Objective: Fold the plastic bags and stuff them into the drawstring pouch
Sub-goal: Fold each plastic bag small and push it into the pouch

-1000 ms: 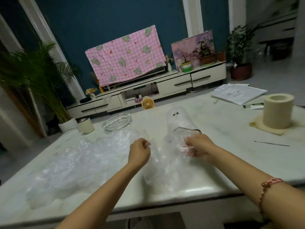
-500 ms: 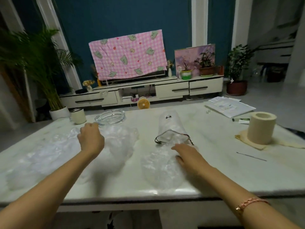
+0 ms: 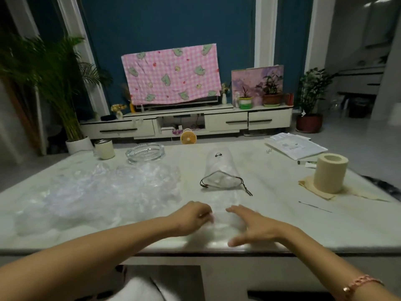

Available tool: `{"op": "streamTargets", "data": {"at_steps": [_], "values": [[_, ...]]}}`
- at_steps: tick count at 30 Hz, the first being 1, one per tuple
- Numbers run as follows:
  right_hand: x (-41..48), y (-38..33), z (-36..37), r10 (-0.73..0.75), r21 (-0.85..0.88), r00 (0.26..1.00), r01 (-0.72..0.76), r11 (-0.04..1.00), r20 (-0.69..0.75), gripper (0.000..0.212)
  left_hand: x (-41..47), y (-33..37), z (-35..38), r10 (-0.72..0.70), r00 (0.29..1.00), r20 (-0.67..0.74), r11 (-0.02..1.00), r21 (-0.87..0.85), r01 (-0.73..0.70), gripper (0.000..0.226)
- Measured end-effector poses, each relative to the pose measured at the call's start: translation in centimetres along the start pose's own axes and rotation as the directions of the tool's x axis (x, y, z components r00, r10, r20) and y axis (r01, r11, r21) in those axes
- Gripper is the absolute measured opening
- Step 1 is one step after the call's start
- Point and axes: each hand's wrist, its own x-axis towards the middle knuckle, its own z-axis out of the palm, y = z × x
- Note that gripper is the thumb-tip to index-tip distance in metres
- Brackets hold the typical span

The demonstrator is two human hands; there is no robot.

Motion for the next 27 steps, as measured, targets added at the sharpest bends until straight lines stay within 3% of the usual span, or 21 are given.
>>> {"op": "streamTargets", "data": {"at_steps": [2,3,5,7,9,12,14,16,17,18,20,21,23,25,26,27], "values": [[0.1,-0.6,0.0,-0.030,-0.052,0.986,0.021,0.998,-0.165,0.063,-0.6,0.5,-2.3,-0.074,0.995,-0.068,0.974,-0.218,0.057,0.022],[0.2,-1.1,-0.4,-0.014,0.100,0.957,0.044,0.994,-0.288,0.055,-1.1,0.6,-3.5,-0.127,0.989,-0.074,0.933,-0.347,0.094,0.023],[0.6,-2.2,-1.7,0.111,0.459,0.895,0.112,0.882,-0.431,0.038,-2.3,0.5,-6.2,-0.229,0.973,-0.029,0.820,-0.545,0.177,0.025],[0.7,-3.2,-3.5,0.214,0.681,0.887,0.140,0.719,-0.409,0.019,-2.9,-0.1,-7.8,-0.319,0.947,-0.046,0.790,-0.565,0.239,0.026],[0.3,-4.4,-4.4,0.231,0.776,0.925,0.098,0.623,-0.302,0.019,-3.3,-1.1,-8.2,-0.403,0.905,-0.137,0.795,-0.541,0.273,0.026],[0.5,-5.2,-3.6,0.324,0.782,0.905,0.014,0.623,-0.275,0.020,-3.8,-2.6,-6.4,-0.517,0.849,-0.113,0.701,-0.625,0.343,0.029],[1.3,-4.7,-1.8,0.426,0.688,0.825,-0.062,0.723,-0.373,0.031,-3.4,-4.2,-3.9,-0.624,0.775,-0.103,0.627,-0.658,0.417,0.033],[2.8,-3.4,-0.5,0.446,0.560,0.771,-0.142,0.817,-0.455,0.027,-2.6,-5.4,-1.8,-0.725,0.635,-0.266,0.643,-0.594,0.484,0.030],[3.4,-3.1,-0.1,0.432,0.494,0.769,-0.175,0.852,-0.472,0.024,-2.1,-5.6,-1.1,-0.719,0.577,-0.388,0.683,-0.549,0.481,0.028],[4.0,-2.7,0.2,0.401,0.387,0.766,-0.215,0.897,-0.503,0.019,-1.6,-5.7,-0.4,-0.657,0.564,-0.501,0.750,-0.514,0.417,0.027],[5.1,-2.1,0.0,0.240,0.016,0.726,-0.301,0.953,-0.645,0.012,-0.3,-4.8,0.4,-0.414,0.609,-0.677,0.906,-0.375,0.198,0.027],[5.8,-1.6,-0.1,0.096,-0.200,0.675,-0.347,0.916,-0.732,0.025,0.5,-4.1,0.8,-0.275,0.651,-0.707,0.955,-0.277,0.101,0.029],[7.1,-1.6,1.2,-0.132,-0.332,0.601,-0.234,0.914,-0.788,0.029,2.5,-3.0,1.9,-0.056,0.767,-0.639,0.996,-0.092,-0.004,0.048],[8.5,-1.9,3.1,-0.207,-0.384,0.709,-0.096,0.918,-0.674,0.029,4.4,-3.7,3.8,0.024,0.910,-0.414,0.989,0.141,0.038,0.078],[8.6,-1.8,3.9,-0.105,-0.342,0.845,-0.096,0.935,-0.525,0.033,4.9,-4.7,5.0,0.000,0.948,-0.317,0.966,0.244,0.082,0.078],[8.5,-1.9,3.9,-0.018,-0.321,0.907,-0.131,0.938,-0.421,0.043,5.1,-5.4,6.0,-0.017,0.958,-0.286,0.962,0.257,0.094,0.068]]}}
